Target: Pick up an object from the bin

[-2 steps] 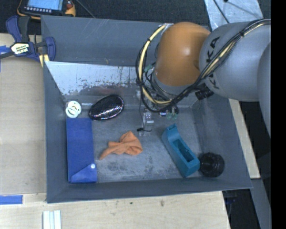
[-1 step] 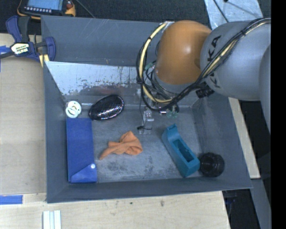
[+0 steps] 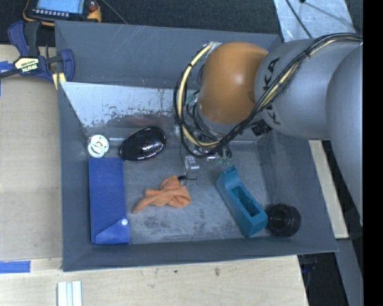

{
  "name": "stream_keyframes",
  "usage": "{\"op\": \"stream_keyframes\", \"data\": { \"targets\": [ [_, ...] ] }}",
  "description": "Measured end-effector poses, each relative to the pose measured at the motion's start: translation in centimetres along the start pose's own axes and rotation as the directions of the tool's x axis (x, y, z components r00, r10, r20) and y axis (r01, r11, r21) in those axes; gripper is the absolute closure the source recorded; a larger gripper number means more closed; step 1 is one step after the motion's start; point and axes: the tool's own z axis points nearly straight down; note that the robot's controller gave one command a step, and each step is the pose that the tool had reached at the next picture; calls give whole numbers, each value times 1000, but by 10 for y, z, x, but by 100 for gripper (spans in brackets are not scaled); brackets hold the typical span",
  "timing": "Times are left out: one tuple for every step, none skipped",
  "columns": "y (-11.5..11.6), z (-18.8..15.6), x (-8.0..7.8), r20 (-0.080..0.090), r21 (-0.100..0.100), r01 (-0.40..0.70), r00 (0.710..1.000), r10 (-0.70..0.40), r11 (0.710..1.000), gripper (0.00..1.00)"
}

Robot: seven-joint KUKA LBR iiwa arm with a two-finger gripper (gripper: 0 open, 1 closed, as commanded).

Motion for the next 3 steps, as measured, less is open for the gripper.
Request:
{"op": "stream_keyframes", "data": {
  "targets": [
    [1,53,42,-5,0,-29,1000,29,1000,0],
    [-36,55,38,-2,0,121,993,-121,993,100],
    [-36,55,38,-2,0,120,993,-120,993,100]
  ]
}}
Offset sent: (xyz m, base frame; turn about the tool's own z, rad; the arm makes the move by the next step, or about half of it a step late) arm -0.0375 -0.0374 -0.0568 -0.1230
